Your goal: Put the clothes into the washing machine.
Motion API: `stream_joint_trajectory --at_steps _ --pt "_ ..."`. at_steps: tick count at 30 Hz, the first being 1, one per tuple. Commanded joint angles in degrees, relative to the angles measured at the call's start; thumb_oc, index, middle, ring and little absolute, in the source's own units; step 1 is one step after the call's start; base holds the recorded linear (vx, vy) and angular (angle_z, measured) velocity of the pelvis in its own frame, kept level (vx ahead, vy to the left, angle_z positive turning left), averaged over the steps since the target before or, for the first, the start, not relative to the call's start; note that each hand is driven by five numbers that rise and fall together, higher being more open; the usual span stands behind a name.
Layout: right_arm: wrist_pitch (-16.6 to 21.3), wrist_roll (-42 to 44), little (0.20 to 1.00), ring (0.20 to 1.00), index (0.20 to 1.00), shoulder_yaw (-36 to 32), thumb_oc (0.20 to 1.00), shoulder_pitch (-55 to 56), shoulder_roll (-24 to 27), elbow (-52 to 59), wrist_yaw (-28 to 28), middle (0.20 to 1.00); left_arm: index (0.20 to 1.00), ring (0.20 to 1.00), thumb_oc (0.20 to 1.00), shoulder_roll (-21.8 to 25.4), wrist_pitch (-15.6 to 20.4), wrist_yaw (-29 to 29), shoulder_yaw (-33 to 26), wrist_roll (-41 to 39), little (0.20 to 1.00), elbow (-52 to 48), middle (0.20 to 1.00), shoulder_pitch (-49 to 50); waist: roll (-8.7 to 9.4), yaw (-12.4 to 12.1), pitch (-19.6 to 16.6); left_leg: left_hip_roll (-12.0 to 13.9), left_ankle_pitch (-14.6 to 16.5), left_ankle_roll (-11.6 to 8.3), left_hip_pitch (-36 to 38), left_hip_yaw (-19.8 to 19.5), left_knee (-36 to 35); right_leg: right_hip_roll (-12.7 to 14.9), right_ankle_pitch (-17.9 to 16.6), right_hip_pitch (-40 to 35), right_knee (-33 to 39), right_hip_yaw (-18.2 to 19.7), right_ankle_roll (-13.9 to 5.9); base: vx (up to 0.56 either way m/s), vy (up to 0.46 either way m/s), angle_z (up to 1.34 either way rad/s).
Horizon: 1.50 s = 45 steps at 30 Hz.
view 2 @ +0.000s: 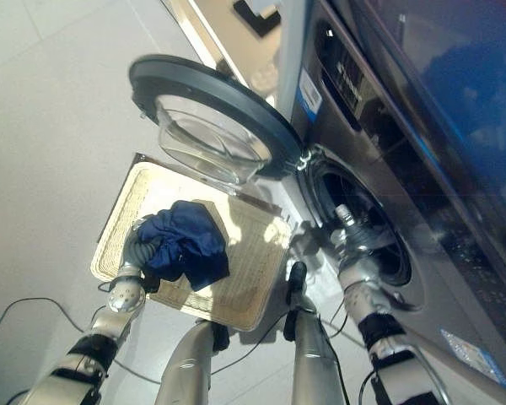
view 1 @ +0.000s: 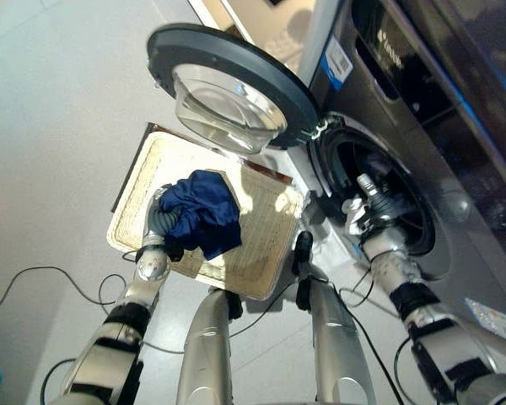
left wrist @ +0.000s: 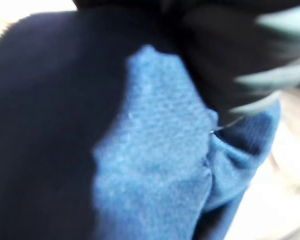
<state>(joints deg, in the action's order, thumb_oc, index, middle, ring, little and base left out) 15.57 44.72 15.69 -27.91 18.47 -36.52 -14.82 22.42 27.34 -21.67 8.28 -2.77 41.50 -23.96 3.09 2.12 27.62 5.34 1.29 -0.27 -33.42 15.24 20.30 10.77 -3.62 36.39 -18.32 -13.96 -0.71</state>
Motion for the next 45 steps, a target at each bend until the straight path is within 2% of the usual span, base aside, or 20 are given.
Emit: stream_joint_trajectory --at_steps 1,4,5,9,10,15,16,22,28,33,36,43,45 --pt "-5.47 -19.79 1.0 1.0 1.0 1.08 1.0 -5.18 8.02 -3.44 1.94 1.0 0.2 0.2 0.2 2.39 8.7 2.23 11.34 -7.97 0.2 1.05 0.2 -10.07 -3.12 -0.68 2.18 1.15 0.18 -4.62 0.96 2.87 -2.11 1.12 3.02 0.7 -4.45 -3.43 -6.55 0.04 -0.073 0.05" --pt "-6.53 -22.44 1.0 1.0 1.0 3.7 1.0 -3.6 7.29 -2.27 5.51 1.0 0.2 0.2 0.2 1.49 9.76 2.44 11.08 -8.37 0.2 -0.72 0.2 -8.54 -2.71 -0.86 2.18 1.35 0.43 -4.49 1.77 3.03 -2.02 1.33 3.4 -0.32 -4.57 -3.88 -6.6 0.02 -0.049 -0.01" --pt "-6.12 -25.01 1.0 1.0 1.0 5.46 1.0 -3.07 7.12 -1.32 9.77 1.0 0.2 0.2 0.2 1.18 10.82 3.14 11.16 -9.25 0.2 -1.63 0.2 -8.05 -2.52 -1.02 2.18 1.36 0.59 -4.41 2.18 3.02 -2.01 1.42 3.68 -0.93 -4.54 -4.12 -6.57 0.02 -0.042 -0.12" --pt "-5.55 -26.74 1.0 1.0 1.0 7.68 1.0 -3.17 7.38 -0.41 11.97 1.0 0.2 0.2 0.2 0.92 11.4 4.09 11.28 -10.36 0.2 -2.3 0.2 -7.92 -2.43 -1.19 2.18 1.32 0.62 -4.46 2.29 2.92 -1.8 1.5 3.77 -1.39 -4.33 -4.24 -6.49 0.02 -0.029 -0.05" --pt "-2.96 -32.21 1.0 1.0 1.0 11.93 1.0 -3.3 8.56 2.25 16.89 1.0 0.2 0.2 0.2 0.75 12.78 6.95 12.07 -12.55 0.2 -3.09 0.2 -7.9 -2.23 -1.52 2.18 1.18 0.72 -4.68 2.55 2.31 -1.31 1.68 4.08 -2.36 -4.21 -4.42 -6.32 0.06 -0.076 0.01" --pt "0.91 -35.61 1.0 1.0 1.0 15.15 1.0 -5.51 10.27 4.12 19.29 1.0 0.2 0.2 0.2 0.54 13.59 10.39 13.78 -13.65 0.2 -4.54 0.2 -8.73 -2.39 -1.91 2.18 0.96 0.64 -4.93 2.38 1.93 -1.17 2.04 4.16 -2.84 -3.61 -4.73 -6.26 0.02 -0.043 0.07" --pt "2.59 -35.09 1.0 1.0 1.0 15.84 1.0 -6.2 10.81 4.84 20.15 1.0 0.2 0.2 0.2 0.73 13.8 11.59 14.53 -13.93 0.2 -4.93 0.2 -8.98 -2.54 -1.96 2.18 0.78 0.58 -4.99 2.26 1.7 -1.24 2.04 4.1 -2.83 -3.36 -4.66 -6.26 0.0 0.0 0.0" --pt "3.33 -28.55 1.0 1.0 1.0 16.26 1.0 -7.91 11.01 8.42 24.93 1.0 0.2 0.2 0.2 2.04 12.23 15.51 16.22 -14.8 0.2 -7.34 0.2 -9.49 -2.87 -2.27 2.18 0.39 0.47 -5.09 2.15 1.22 -1.22 2.18 4.09 -3.01 -3.11 -4.71 -6.29 0.01 -0.021 0.02" --pt "4.59 -26.42 1.0 1.0 1.0 16.49 1.0 -10.72 9.99 8.81 23.81 1.0 0.2 0.2 0.2 2.42 10.98 17.85 17.93 -16.08 0.2 -7.93 0.2 -11.36 -3.28 -2.18 2.18 0.19 0.37 -5.22 1.35 0.73 -0.81 1.95 4.0 -2.51 -2.96 -4.37 -6.09 -0.01 -0.014 0.05" --pt "3.3 -24.25 1.0 1.0 1.0 16.04 1.0 -13.5 8.62 5.38 24.02 1.0 0.2 0.2 0.2 2.05 10.36 20.68 18.91 -17.79 0.2 -7.79 0.2 -12.93 -3.8 -2.39 2.18 0.07 0.31 -5.23 0.82 0.42 -0.47 2.09 3.86 -2.03 -3.17 -4.32 -6.02 0.0 0.0 0.0" --pt "2.73 -22.55 1.0 1.0 1.0 16.03 1.0 -15.38 7.8 2.51 26.15 1.0 0.2 0.2 0.2 1.78 10.33 22.33 19.47 -18.79 0.2 -7.8 0.2 -13.84 -4.08 -2.72 2.18 -0.21 0.21 -5.27 0.68 0.05 -0.48 2.16 3.61 -2.17 -2.7 -4.5 -5.95 0.0 -0.009 0.01" --pt "0.09 -20.51 1.0 1.0 1.0 19.05 1.0 -19.23 6.71 -1.36 34.92 1.0 0.2 0.2 0.2 1.24 9.95 24.91 21.2 -20.95 0.2 -8.8 0.2 -15.49 -4.74 -3.51 2.18 -0.87 -0.11 -5.12 -0.08 -0.93 -0.58 2.28 3.21 -1.49 -2.68 -4.57 -5.68 -0.01 -0.024 0.07" --pt "-1.01 -17.01 1.0 1.0 1.0 19.52 1.0 -20.19 5.56 -1.05 37.74 1.0 0.2 0.2 0.2 0.84 9.38 25.34 22.02 -20.97 0.2 -9.14 0.2 -16.06 -4.81 -3.66 2.18 -1.14 -0.39 -5.09 -0.16 -1.0 -0.82 2.15 2.94 -1.46 -2.38 -4.66 -5.58 0.0 -0.022 0.1"
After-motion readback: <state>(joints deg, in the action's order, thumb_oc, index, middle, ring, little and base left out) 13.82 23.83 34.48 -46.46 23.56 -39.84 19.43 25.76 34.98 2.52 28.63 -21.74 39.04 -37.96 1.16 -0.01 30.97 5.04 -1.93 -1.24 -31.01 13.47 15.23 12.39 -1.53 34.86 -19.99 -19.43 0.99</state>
